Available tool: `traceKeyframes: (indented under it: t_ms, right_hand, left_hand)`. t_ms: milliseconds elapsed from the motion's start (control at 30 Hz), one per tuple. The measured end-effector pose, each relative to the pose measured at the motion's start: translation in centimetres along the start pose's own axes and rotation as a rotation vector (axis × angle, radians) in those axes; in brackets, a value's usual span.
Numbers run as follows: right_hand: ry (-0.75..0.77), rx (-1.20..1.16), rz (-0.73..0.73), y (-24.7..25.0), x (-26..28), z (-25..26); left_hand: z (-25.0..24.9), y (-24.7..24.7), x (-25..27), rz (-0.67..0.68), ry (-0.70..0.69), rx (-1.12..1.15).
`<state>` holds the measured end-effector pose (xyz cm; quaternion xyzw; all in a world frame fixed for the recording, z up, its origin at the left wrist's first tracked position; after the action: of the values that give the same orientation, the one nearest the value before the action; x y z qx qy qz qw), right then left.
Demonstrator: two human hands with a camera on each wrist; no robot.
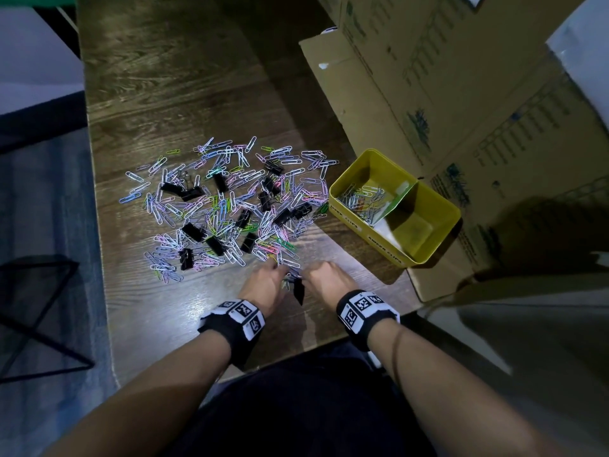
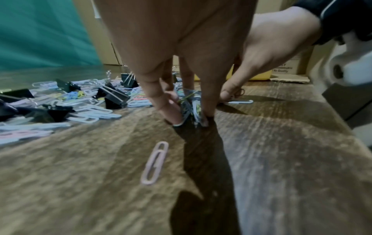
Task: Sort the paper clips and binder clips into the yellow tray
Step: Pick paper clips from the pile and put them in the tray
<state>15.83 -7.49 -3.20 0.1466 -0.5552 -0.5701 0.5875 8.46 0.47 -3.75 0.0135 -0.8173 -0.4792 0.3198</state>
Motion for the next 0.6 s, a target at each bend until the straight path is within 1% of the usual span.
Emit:
traceKeyframes:
  t_ms: [100,167,233,333,433,500,600]
  right_hand:
    - [-0.013,-0.033,0.03,-0.4,-0.1,-0.1]
    - [-0.059,-0.082,0.056,-0.7,-0.2,-0.7]
    - [-0.103,-0.177,0.039,-0.4,-0.1,-1.3]
    - [-0.104,-0.27,-0.017,0.4,0.1,-1.8]
    - [-0.148,-0.401,-0.089,1.0,0.4,-2.7]
    - [-0.198,-0.526,-0.121,1.1,0.6,-3.3]
    - [-0.25,-0.72,-0.13,1.4,1.2,-3.9]
  left_hand:
    - [0.0,0.7,-0.2,-0.02,-0.033,0.029]
    - [0.1,1.2,-0.3,-0.036,-0.038,0.062]
    - [0.6,1.6,-0.3,-0.057,-0.039,0.101]
    - [1.7,2.0,-0.3,-0.068,0.006,0.176]
    - [2.6,2.7,-0.4,-0.095,0.043,0.329]
    - [3.5,3.1,-0.5,-0.092,0.117,0.478]
    - [5.1,3.0,-0.2,-0.015,0.216,0.788]
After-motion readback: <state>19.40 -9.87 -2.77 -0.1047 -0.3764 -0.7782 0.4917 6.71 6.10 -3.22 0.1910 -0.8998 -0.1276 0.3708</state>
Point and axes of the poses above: each hand's wrist, its own x-axis away from the middle knuckle, its own y-axis out of the back of the hand, z = x × y, the point moved 7 cm from there along -x, towards the middle knuckle, and after that the axes turned 2 degrees about z, right-handed, at the moved point
